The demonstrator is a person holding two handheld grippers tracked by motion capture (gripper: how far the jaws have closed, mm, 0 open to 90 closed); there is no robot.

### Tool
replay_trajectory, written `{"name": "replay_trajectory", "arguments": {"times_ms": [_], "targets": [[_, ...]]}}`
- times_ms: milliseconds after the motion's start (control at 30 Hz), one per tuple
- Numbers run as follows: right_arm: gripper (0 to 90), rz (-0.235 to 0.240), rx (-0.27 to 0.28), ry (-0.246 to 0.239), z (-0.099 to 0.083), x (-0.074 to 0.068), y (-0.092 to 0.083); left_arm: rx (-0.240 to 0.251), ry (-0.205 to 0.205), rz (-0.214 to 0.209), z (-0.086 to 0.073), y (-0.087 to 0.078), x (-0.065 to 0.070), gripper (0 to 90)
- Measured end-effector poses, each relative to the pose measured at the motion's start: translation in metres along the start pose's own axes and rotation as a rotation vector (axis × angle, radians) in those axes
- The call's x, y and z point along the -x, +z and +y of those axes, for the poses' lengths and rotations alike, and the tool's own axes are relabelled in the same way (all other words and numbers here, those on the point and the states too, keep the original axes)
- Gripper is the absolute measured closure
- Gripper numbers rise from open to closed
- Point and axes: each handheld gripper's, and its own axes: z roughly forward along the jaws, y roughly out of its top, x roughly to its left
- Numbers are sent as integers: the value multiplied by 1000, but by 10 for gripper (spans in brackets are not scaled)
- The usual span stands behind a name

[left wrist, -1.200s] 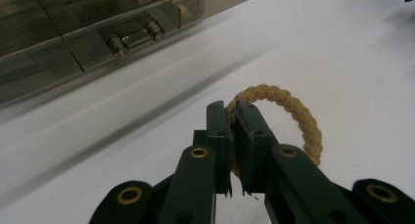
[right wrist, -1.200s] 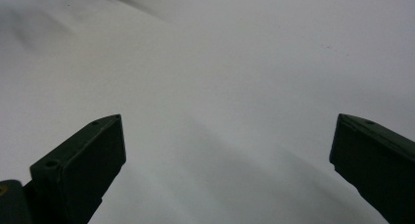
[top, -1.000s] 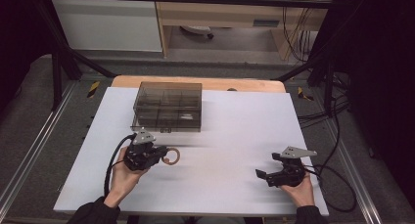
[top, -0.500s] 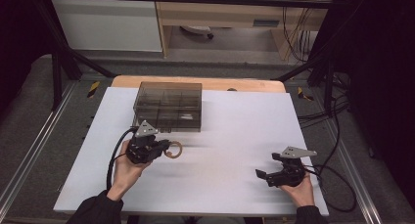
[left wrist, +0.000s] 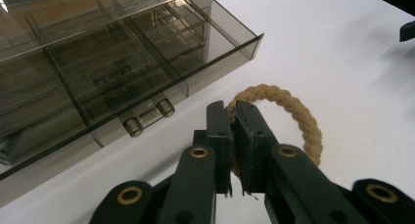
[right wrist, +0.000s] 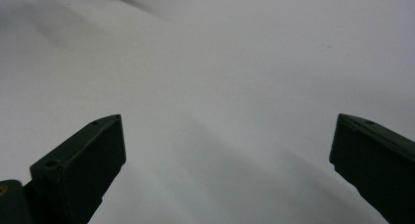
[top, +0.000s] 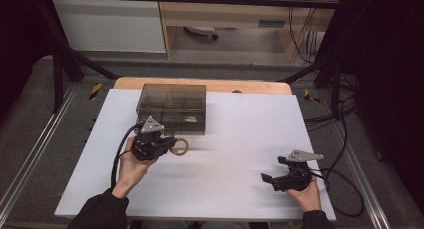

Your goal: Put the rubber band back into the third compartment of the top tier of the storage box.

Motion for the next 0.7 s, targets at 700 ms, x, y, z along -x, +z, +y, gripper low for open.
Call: {"name": "replay_trajectory", "arguments": {"times_ms": [700], "targets": [[8, 2, 1, -1, 0, 0, 0, 3, 5, 21, 24, 11, -2, 847]]}}
